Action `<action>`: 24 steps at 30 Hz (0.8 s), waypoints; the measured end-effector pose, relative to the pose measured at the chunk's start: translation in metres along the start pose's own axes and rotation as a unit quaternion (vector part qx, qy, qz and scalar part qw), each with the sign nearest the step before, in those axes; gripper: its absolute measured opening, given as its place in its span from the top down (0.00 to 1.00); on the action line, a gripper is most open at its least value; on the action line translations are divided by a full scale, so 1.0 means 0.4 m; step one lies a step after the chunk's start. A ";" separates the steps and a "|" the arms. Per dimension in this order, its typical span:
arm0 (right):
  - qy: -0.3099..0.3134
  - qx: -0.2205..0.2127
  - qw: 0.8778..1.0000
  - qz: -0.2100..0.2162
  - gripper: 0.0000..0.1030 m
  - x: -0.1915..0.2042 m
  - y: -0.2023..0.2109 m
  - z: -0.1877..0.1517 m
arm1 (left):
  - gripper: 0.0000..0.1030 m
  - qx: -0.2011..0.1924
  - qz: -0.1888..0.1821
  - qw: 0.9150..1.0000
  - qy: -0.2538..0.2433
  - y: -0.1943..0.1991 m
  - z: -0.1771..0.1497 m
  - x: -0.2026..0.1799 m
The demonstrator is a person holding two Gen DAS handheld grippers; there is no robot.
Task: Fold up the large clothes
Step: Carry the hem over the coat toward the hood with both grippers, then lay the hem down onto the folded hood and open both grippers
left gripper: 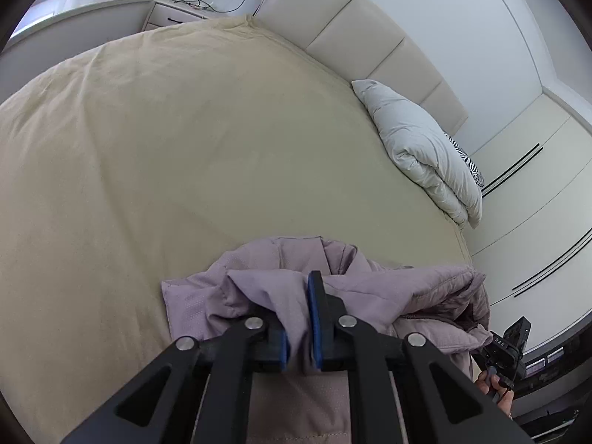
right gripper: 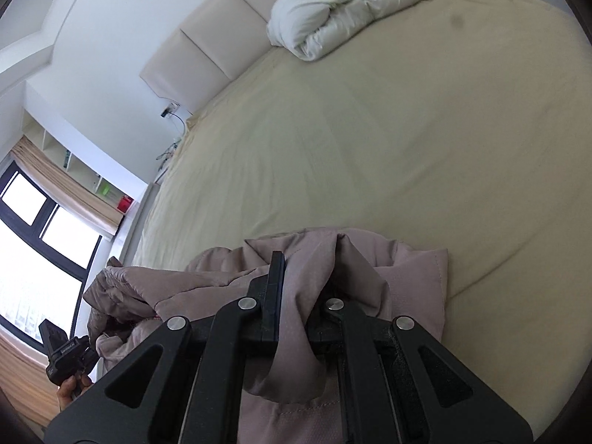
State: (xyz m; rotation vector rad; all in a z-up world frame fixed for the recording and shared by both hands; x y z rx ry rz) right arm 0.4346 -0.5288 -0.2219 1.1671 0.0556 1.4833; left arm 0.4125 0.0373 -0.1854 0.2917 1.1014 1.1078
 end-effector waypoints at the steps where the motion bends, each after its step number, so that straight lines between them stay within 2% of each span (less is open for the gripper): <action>1: -0.009 0.010 1.000 0.003 0.93 -0.014 -0.031 -0.006 | 0.85 0.001 -0.008 1.000 0.008 -0.004 -0.003 0.005; 3: -0.021 0.018 0.999 0.019 0.92 -0.027 -0.066 -0.011 | 0.74 -0.004 -0.033 0.999 0.022 0.011 -0.007 0.009; 4: -0.023 0.013 0.999 0.028 0.91 -0.028 -0.066 -0.009 | 0.62 -0.007 -0.042 0.999 0.023 0.029 -0.009 0.005; 7: -0.029 -0.007 0.998 0.059 0.85 -0.014 -0.040 -0.005 | 0.38 -0.047 -0.045 0.998 0.017 0.109 -0.005 -0.010; 8: -0.033 -0.011 0.997 0.067 0.81 -0.007 -0.028 -0.008 | 0.33 -0.058 -0.045 0.997 0.014 0.135 -0.007 -0.016; 11: -0.020 -0.015 0.998 0.061 0.70 0.013 -0.004 -0.013 | 0.33 -0.077 -0.038 0.996 -0.011 0.197 -0.032 -0.050; 14: 0.001 -0.006 0.999 0.035 0.69 0.021 0.013 -0.029 | 0.33 -0.090 -0.021 0.994 -0.062 0.238 -0.076 -0.102; 17: 0.012 -0.005 1.000 0.018 0.68 0.044 0.040 -0.042 | 0.33 -0.080 -0.012 0.990 -0.119 0.230 -0.130 -0.178; 18: 0.022 -0.011 1.000 0.016 0.62 0.058 0.058 -0.045 | 0.33 -0.075 -0.008 0.988 -0.134 0.223 -0.152 -0.201; 20: 0.041 -0.018 0.999 0.029 0.14 0.075 0.114 -0.060 | 0.33 -0.065 0.002 0.985 -0.157 0.204 -0.184 -0.223; 21: 0.046 -0.019 0.998 0.042 0.08 0.095 0.129 -0.067 | 0.33 -0.059 0.006 0.985 -0.163 0.192 -0.198 -0.233; 24: 0.065 -0.017 0.996 0.063 0.06 0.152 0.172 -0.101 | 0.33 -0.054 0.025 0.982 -0.177 0.161 -0.217 -0.244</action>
Point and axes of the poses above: each gripper's, at about its wrist camera, not at the fingertips, and y roughly against the way its jaws point, x to its left, z to its top, the point moved 9 cm from there along -y, roughly the way its jaws point, and after that the axes turned 2 degrees about z, right-handed, at the moved point
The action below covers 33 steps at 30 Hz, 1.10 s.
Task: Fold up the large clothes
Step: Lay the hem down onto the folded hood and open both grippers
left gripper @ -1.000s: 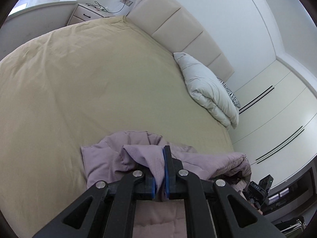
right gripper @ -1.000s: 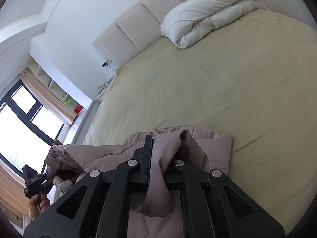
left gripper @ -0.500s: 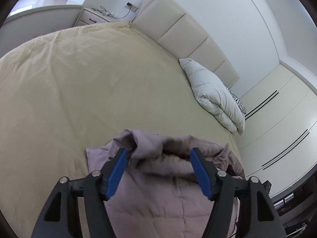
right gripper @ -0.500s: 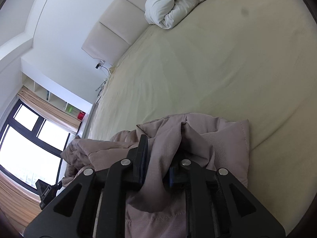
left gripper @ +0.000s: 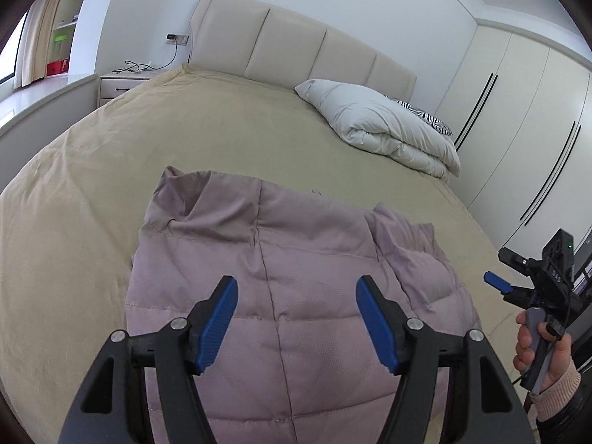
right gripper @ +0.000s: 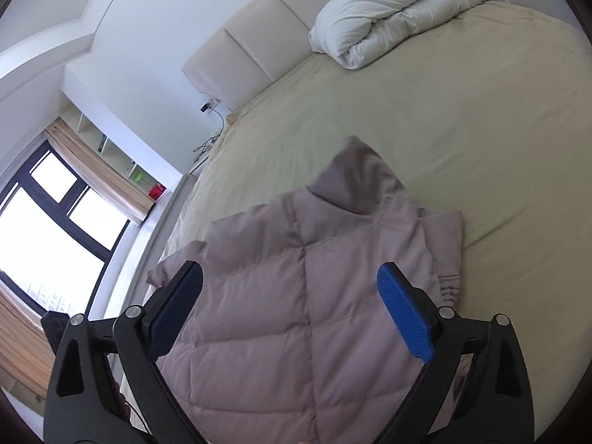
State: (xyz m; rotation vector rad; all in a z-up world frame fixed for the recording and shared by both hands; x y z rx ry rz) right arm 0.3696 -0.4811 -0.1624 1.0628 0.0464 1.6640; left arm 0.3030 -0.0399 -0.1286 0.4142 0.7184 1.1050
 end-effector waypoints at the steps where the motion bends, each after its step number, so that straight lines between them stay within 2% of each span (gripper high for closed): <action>1: 0.018 0.006 1.000 -0.007 0.06 0.025 0.000 -0.015 | 0.33 -0.002 0.012 1.000 -0.010 -0.007 -0.001 -0.003; 3: 0.083 0.025 0.995 -0.046 0.06 0.084 -0.016 -0.063 | 0.33 -0.011 0.039 0.999 -0.032 -0.022 -0.001 -0.013; 5: 0.155 0.044 0.983 -0.089 0.08 0.147 -0.052 -0.113 | 0.33 -0.017 0.059 0.997 -0.051 -0.043 0.005 -0.021; 9: 0.217 0.066 0.968 -0.112 0.19 0.237 -0.160 -0.162 | 0.33 -0.017 0.114 0.989 -0.094 -0.137 0.058 -0.003; 11: 0.218 0.088 0.964 -0.125 0.25 0.237 -0.225 -0.168 | 0.33 0.001 0.133 0.986 -0.101 -0.201 0.070 0.014; 14: 0.220 0.106 0.957 -0.157 0.25 0.203 -0.330 -0.153 | 0.33 0.026 0.140 0.985 -0.099 -0.284 0.070 0.039; 17: 0.196 0.113 0.961 -0.160 0.25 0.158 -0.402 -0.123 | 0.30 0.031 0.149 0.982 -0.111 -0.341 0.078 0.050; 21: 0.204 0.111 0.957 -0.174 0.24 0.114 -0.482 -0.101 | 0.28 0.058 0.155 0.980 -0.108 -0.417 0.084 0.072; 26: 0.192 0.114 0.959 -0.173 0.18 0.065 -0.536 -0.076 | 0.26 0.059 0.154 0.981 -0.097 -0.457 0.072 0.095; 33: 0.206 0.092 0.958 -0.175 0.18 0.031 -0.558 -0.076 | 0.26 0.053 0.156 0.981 -0.099 -0.483 0.056 0.099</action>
Point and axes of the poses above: each gripper's, at about its wrist camera, not at the fingertips, and y roughly against the way its jaws point, x to its left, z to its top, the point moved 9 cm from there along -y, roughly the way its jaws point, and after that the axes turned 2 degrees about z, right-handed, at the moved point
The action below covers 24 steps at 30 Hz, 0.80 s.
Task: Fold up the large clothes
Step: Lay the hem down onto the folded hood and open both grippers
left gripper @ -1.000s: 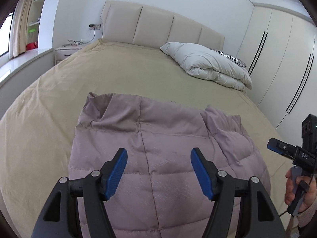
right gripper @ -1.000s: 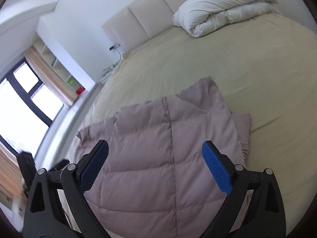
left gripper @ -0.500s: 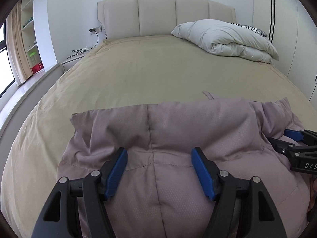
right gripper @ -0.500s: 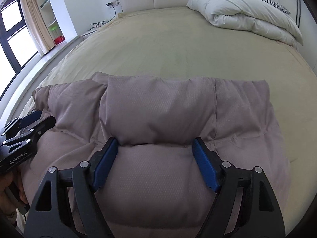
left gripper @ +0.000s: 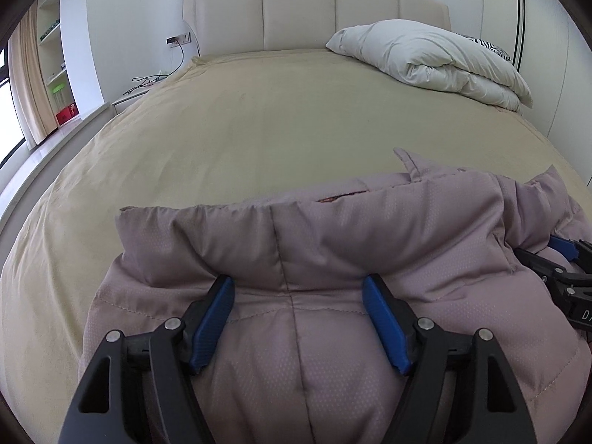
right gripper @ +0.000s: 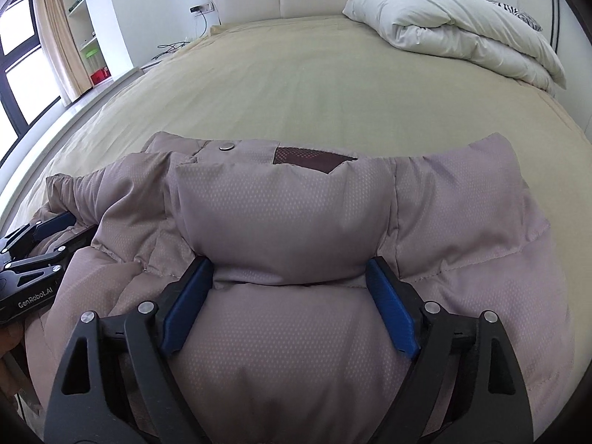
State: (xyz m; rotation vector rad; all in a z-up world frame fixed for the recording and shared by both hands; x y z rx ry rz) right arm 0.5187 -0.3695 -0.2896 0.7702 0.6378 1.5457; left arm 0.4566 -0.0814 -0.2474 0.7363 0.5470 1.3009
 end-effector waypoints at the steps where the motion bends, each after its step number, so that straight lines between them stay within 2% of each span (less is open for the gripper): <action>1: 0.000 -0.002 1.000 0.000 0.18 -0.001 -0.004 -0.001 | 0.26 -0.001 0.001 1.000 0.000 -0.003 -0.001 0.000; 20: 0.001 -0.033 0.999 -0.010 0.18 0.019 0.002 -0.042 | 0.26 -0.006 0.009 1.000 0.001 -0.011 0.000 -0.008; 24: -0.001 -0.039 0.999 -0.005 0.17 0.024 0.013 -0.044 | 0.26 0.015 0.006 1.000 0.007 0.044 0.003 -0.004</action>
Point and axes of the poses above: each gripper's, at about its wrist camera, not at the fingertips, and y roughly against the way its jaws point, x to its left, z to its top, the point moved 9 cm from there along -y, roughly the way its jaws point, and after that the axes turned 2 degrees about z, right-handed, at the moved point
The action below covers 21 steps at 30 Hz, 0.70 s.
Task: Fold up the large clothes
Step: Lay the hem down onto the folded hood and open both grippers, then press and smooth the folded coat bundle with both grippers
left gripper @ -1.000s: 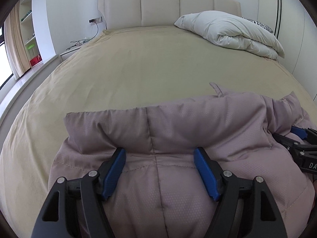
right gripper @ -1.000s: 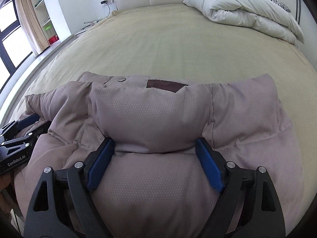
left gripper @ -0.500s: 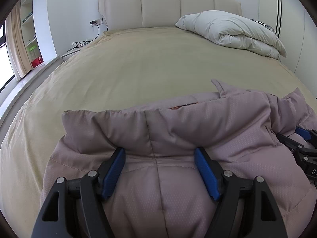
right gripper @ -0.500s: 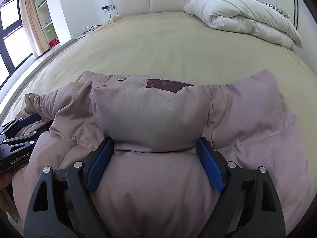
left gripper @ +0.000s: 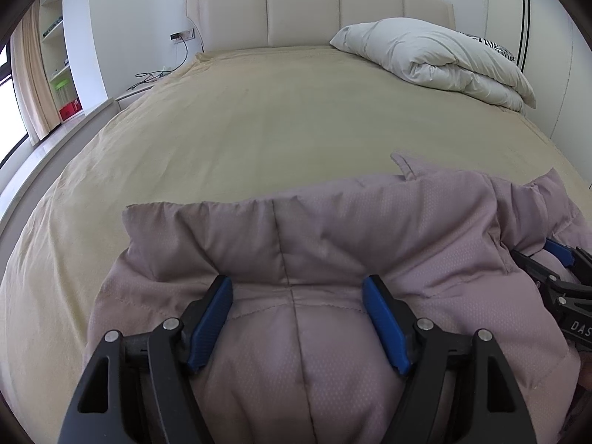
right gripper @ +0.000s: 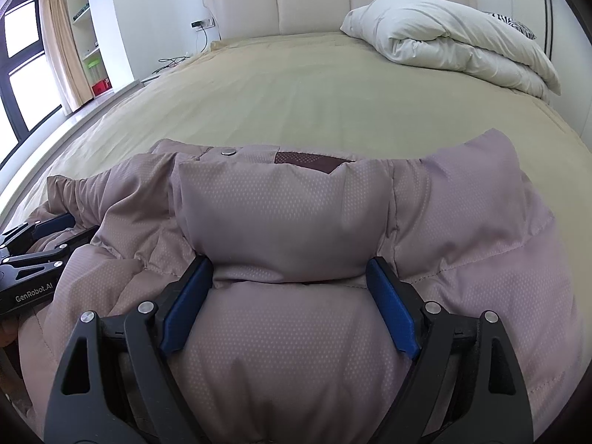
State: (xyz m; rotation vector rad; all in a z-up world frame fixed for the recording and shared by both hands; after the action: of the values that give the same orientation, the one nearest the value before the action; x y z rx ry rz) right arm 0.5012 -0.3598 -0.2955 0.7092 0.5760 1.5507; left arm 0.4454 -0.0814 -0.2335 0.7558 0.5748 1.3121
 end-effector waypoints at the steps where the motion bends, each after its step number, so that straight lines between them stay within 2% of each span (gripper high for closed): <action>1: -0.003 0.000 1.000 0.005 0.17 0.001 0.006 0.000 | 0.27 -0.005 0.001 1.000 0.005 0.038 -0.006 0.003; 5: -0.017 0.012 0.999 0.032 0.17 0.001 0.081 -0.003 | 0.26 -0.052 -0.013 0.998 0.026 0.205 -0.049 -0.014; 7: -0.037 -0.024 0.998 0.040 0.17 -0.009 0.167 -0.005 | 0.26 -0.059 -0.035 0.997 0.023 0.251 -0.079 -0.049; 9: -0.050 -0.057 0.997 0.028 0.17 -0.028 0.250 -0.019 | 0.26 -0.060 -0.045 0.997 0.004 0.268 -0.100 -0.094; 11: -0.032 -0.065 0.997 -0.003 0.17 -0.043 0.291 -0.045 | 0.24 -0.052 -0.039 0.998 -0.024 0.247 -0.116 -0.133; 13: -0.009 -0.032 0.999 -0.039 0.15 -0.062 0.278 -0.087 | 0.20 -0.039 -0.033 0.998 -0.025 0.205 -0.127 -0.141; 14: -0.002 -0.003 0.999 -0.040 0.14 -0.071 0.253 -0.117 | 0.15 -0.038 -0.030 0.999 -0.019 0.188 -0.131 -0.137; 15: -0.001 0.005 1.000 -0.030 0.13 -0.076 0.237 -0.138 | 0.15 -0.035 -0.034 0.999 -0.014 0.172 -0.135 -0.134; 18: 0.006 -0.028 0.999 -0.024 0.11 -0.081 0.233 -0.153 | 0.13 -0.036 -0.027 0.999 -0.024 0.144 -0.134 -0.142; 21: 0.018 -0.044 0.998 -0.049 0.10 -0.077 0.222 -0.168 | 0.12 -0.041 -0.029 0.999 -0.020 0.120 -0.132 -0.145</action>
State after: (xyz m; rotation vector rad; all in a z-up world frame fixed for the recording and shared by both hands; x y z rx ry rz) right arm 0.3927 -0.3964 -0.2806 0.5789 0.5584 1.4913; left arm 0.3646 -0.1258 -0.2330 0.6915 0.5033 1.2575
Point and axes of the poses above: each gripper's, at about its wrist camera, not at the fingertips, and y roughly against the way its jaws point, x to its left, z to its top, the point moved 9 cm from there along -y, roughly the way its jaws point, and after that the axes turned 2 degrees about z, right-handed, at the moved point
